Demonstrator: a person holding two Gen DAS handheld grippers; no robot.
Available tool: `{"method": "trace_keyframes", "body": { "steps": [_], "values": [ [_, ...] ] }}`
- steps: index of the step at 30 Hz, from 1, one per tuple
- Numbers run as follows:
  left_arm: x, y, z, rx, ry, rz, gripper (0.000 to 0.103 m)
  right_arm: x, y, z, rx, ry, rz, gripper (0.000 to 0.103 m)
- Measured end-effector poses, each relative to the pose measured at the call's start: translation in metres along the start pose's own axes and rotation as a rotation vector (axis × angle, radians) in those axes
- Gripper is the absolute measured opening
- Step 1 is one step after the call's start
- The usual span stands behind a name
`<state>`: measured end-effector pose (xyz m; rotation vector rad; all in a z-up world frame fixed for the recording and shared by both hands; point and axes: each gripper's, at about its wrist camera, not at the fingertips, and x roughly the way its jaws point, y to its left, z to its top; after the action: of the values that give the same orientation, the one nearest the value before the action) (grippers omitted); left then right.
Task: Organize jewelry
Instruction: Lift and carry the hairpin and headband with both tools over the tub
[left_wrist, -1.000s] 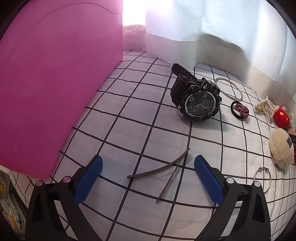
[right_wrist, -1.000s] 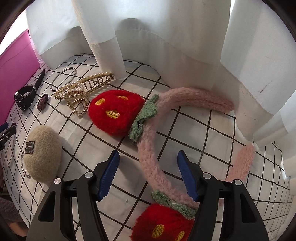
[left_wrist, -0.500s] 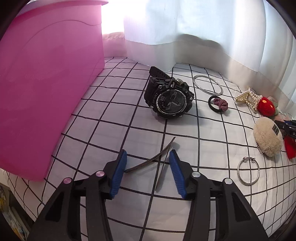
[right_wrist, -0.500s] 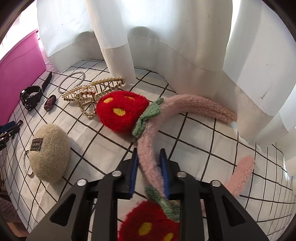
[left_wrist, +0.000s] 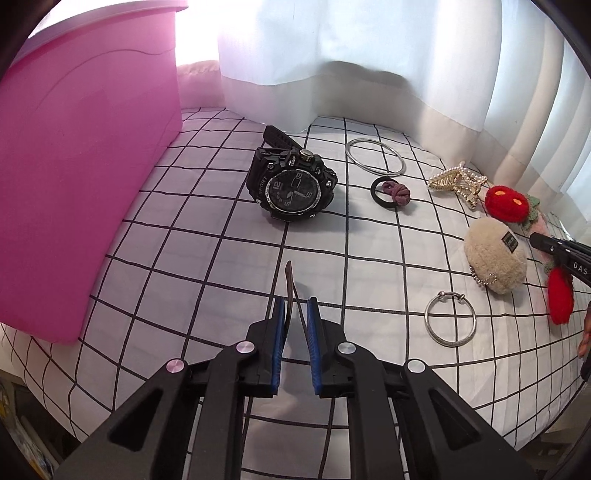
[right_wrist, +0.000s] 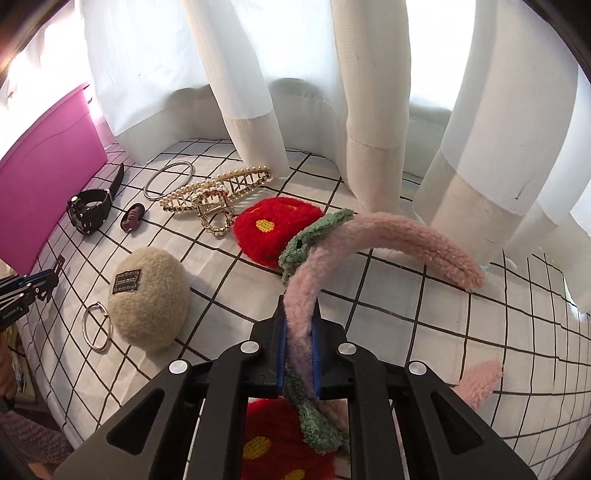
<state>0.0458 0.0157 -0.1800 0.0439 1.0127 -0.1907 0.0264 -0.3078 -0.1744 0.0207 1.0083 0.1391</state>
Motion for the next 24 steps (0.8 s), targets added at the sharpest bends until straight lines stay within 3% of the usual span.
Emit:
{"method": "trace_keyframes", "body": {
  "steps": [13, 24],
  "values": [
    [-0.049, -0.025, 0.022, -0.005, -0.039, -0.083, 0.012, -0.064, 0.004, 0.0, 0.11, -0.057, 0.044, 0.011],
    [-0.12, -0.015, 0.067, -0.012, -0.172, -0.084, 0.012, -0.131, 0.047, 0.046, 0.074, -0.188, 0.108, 0.011]
  ]
}}
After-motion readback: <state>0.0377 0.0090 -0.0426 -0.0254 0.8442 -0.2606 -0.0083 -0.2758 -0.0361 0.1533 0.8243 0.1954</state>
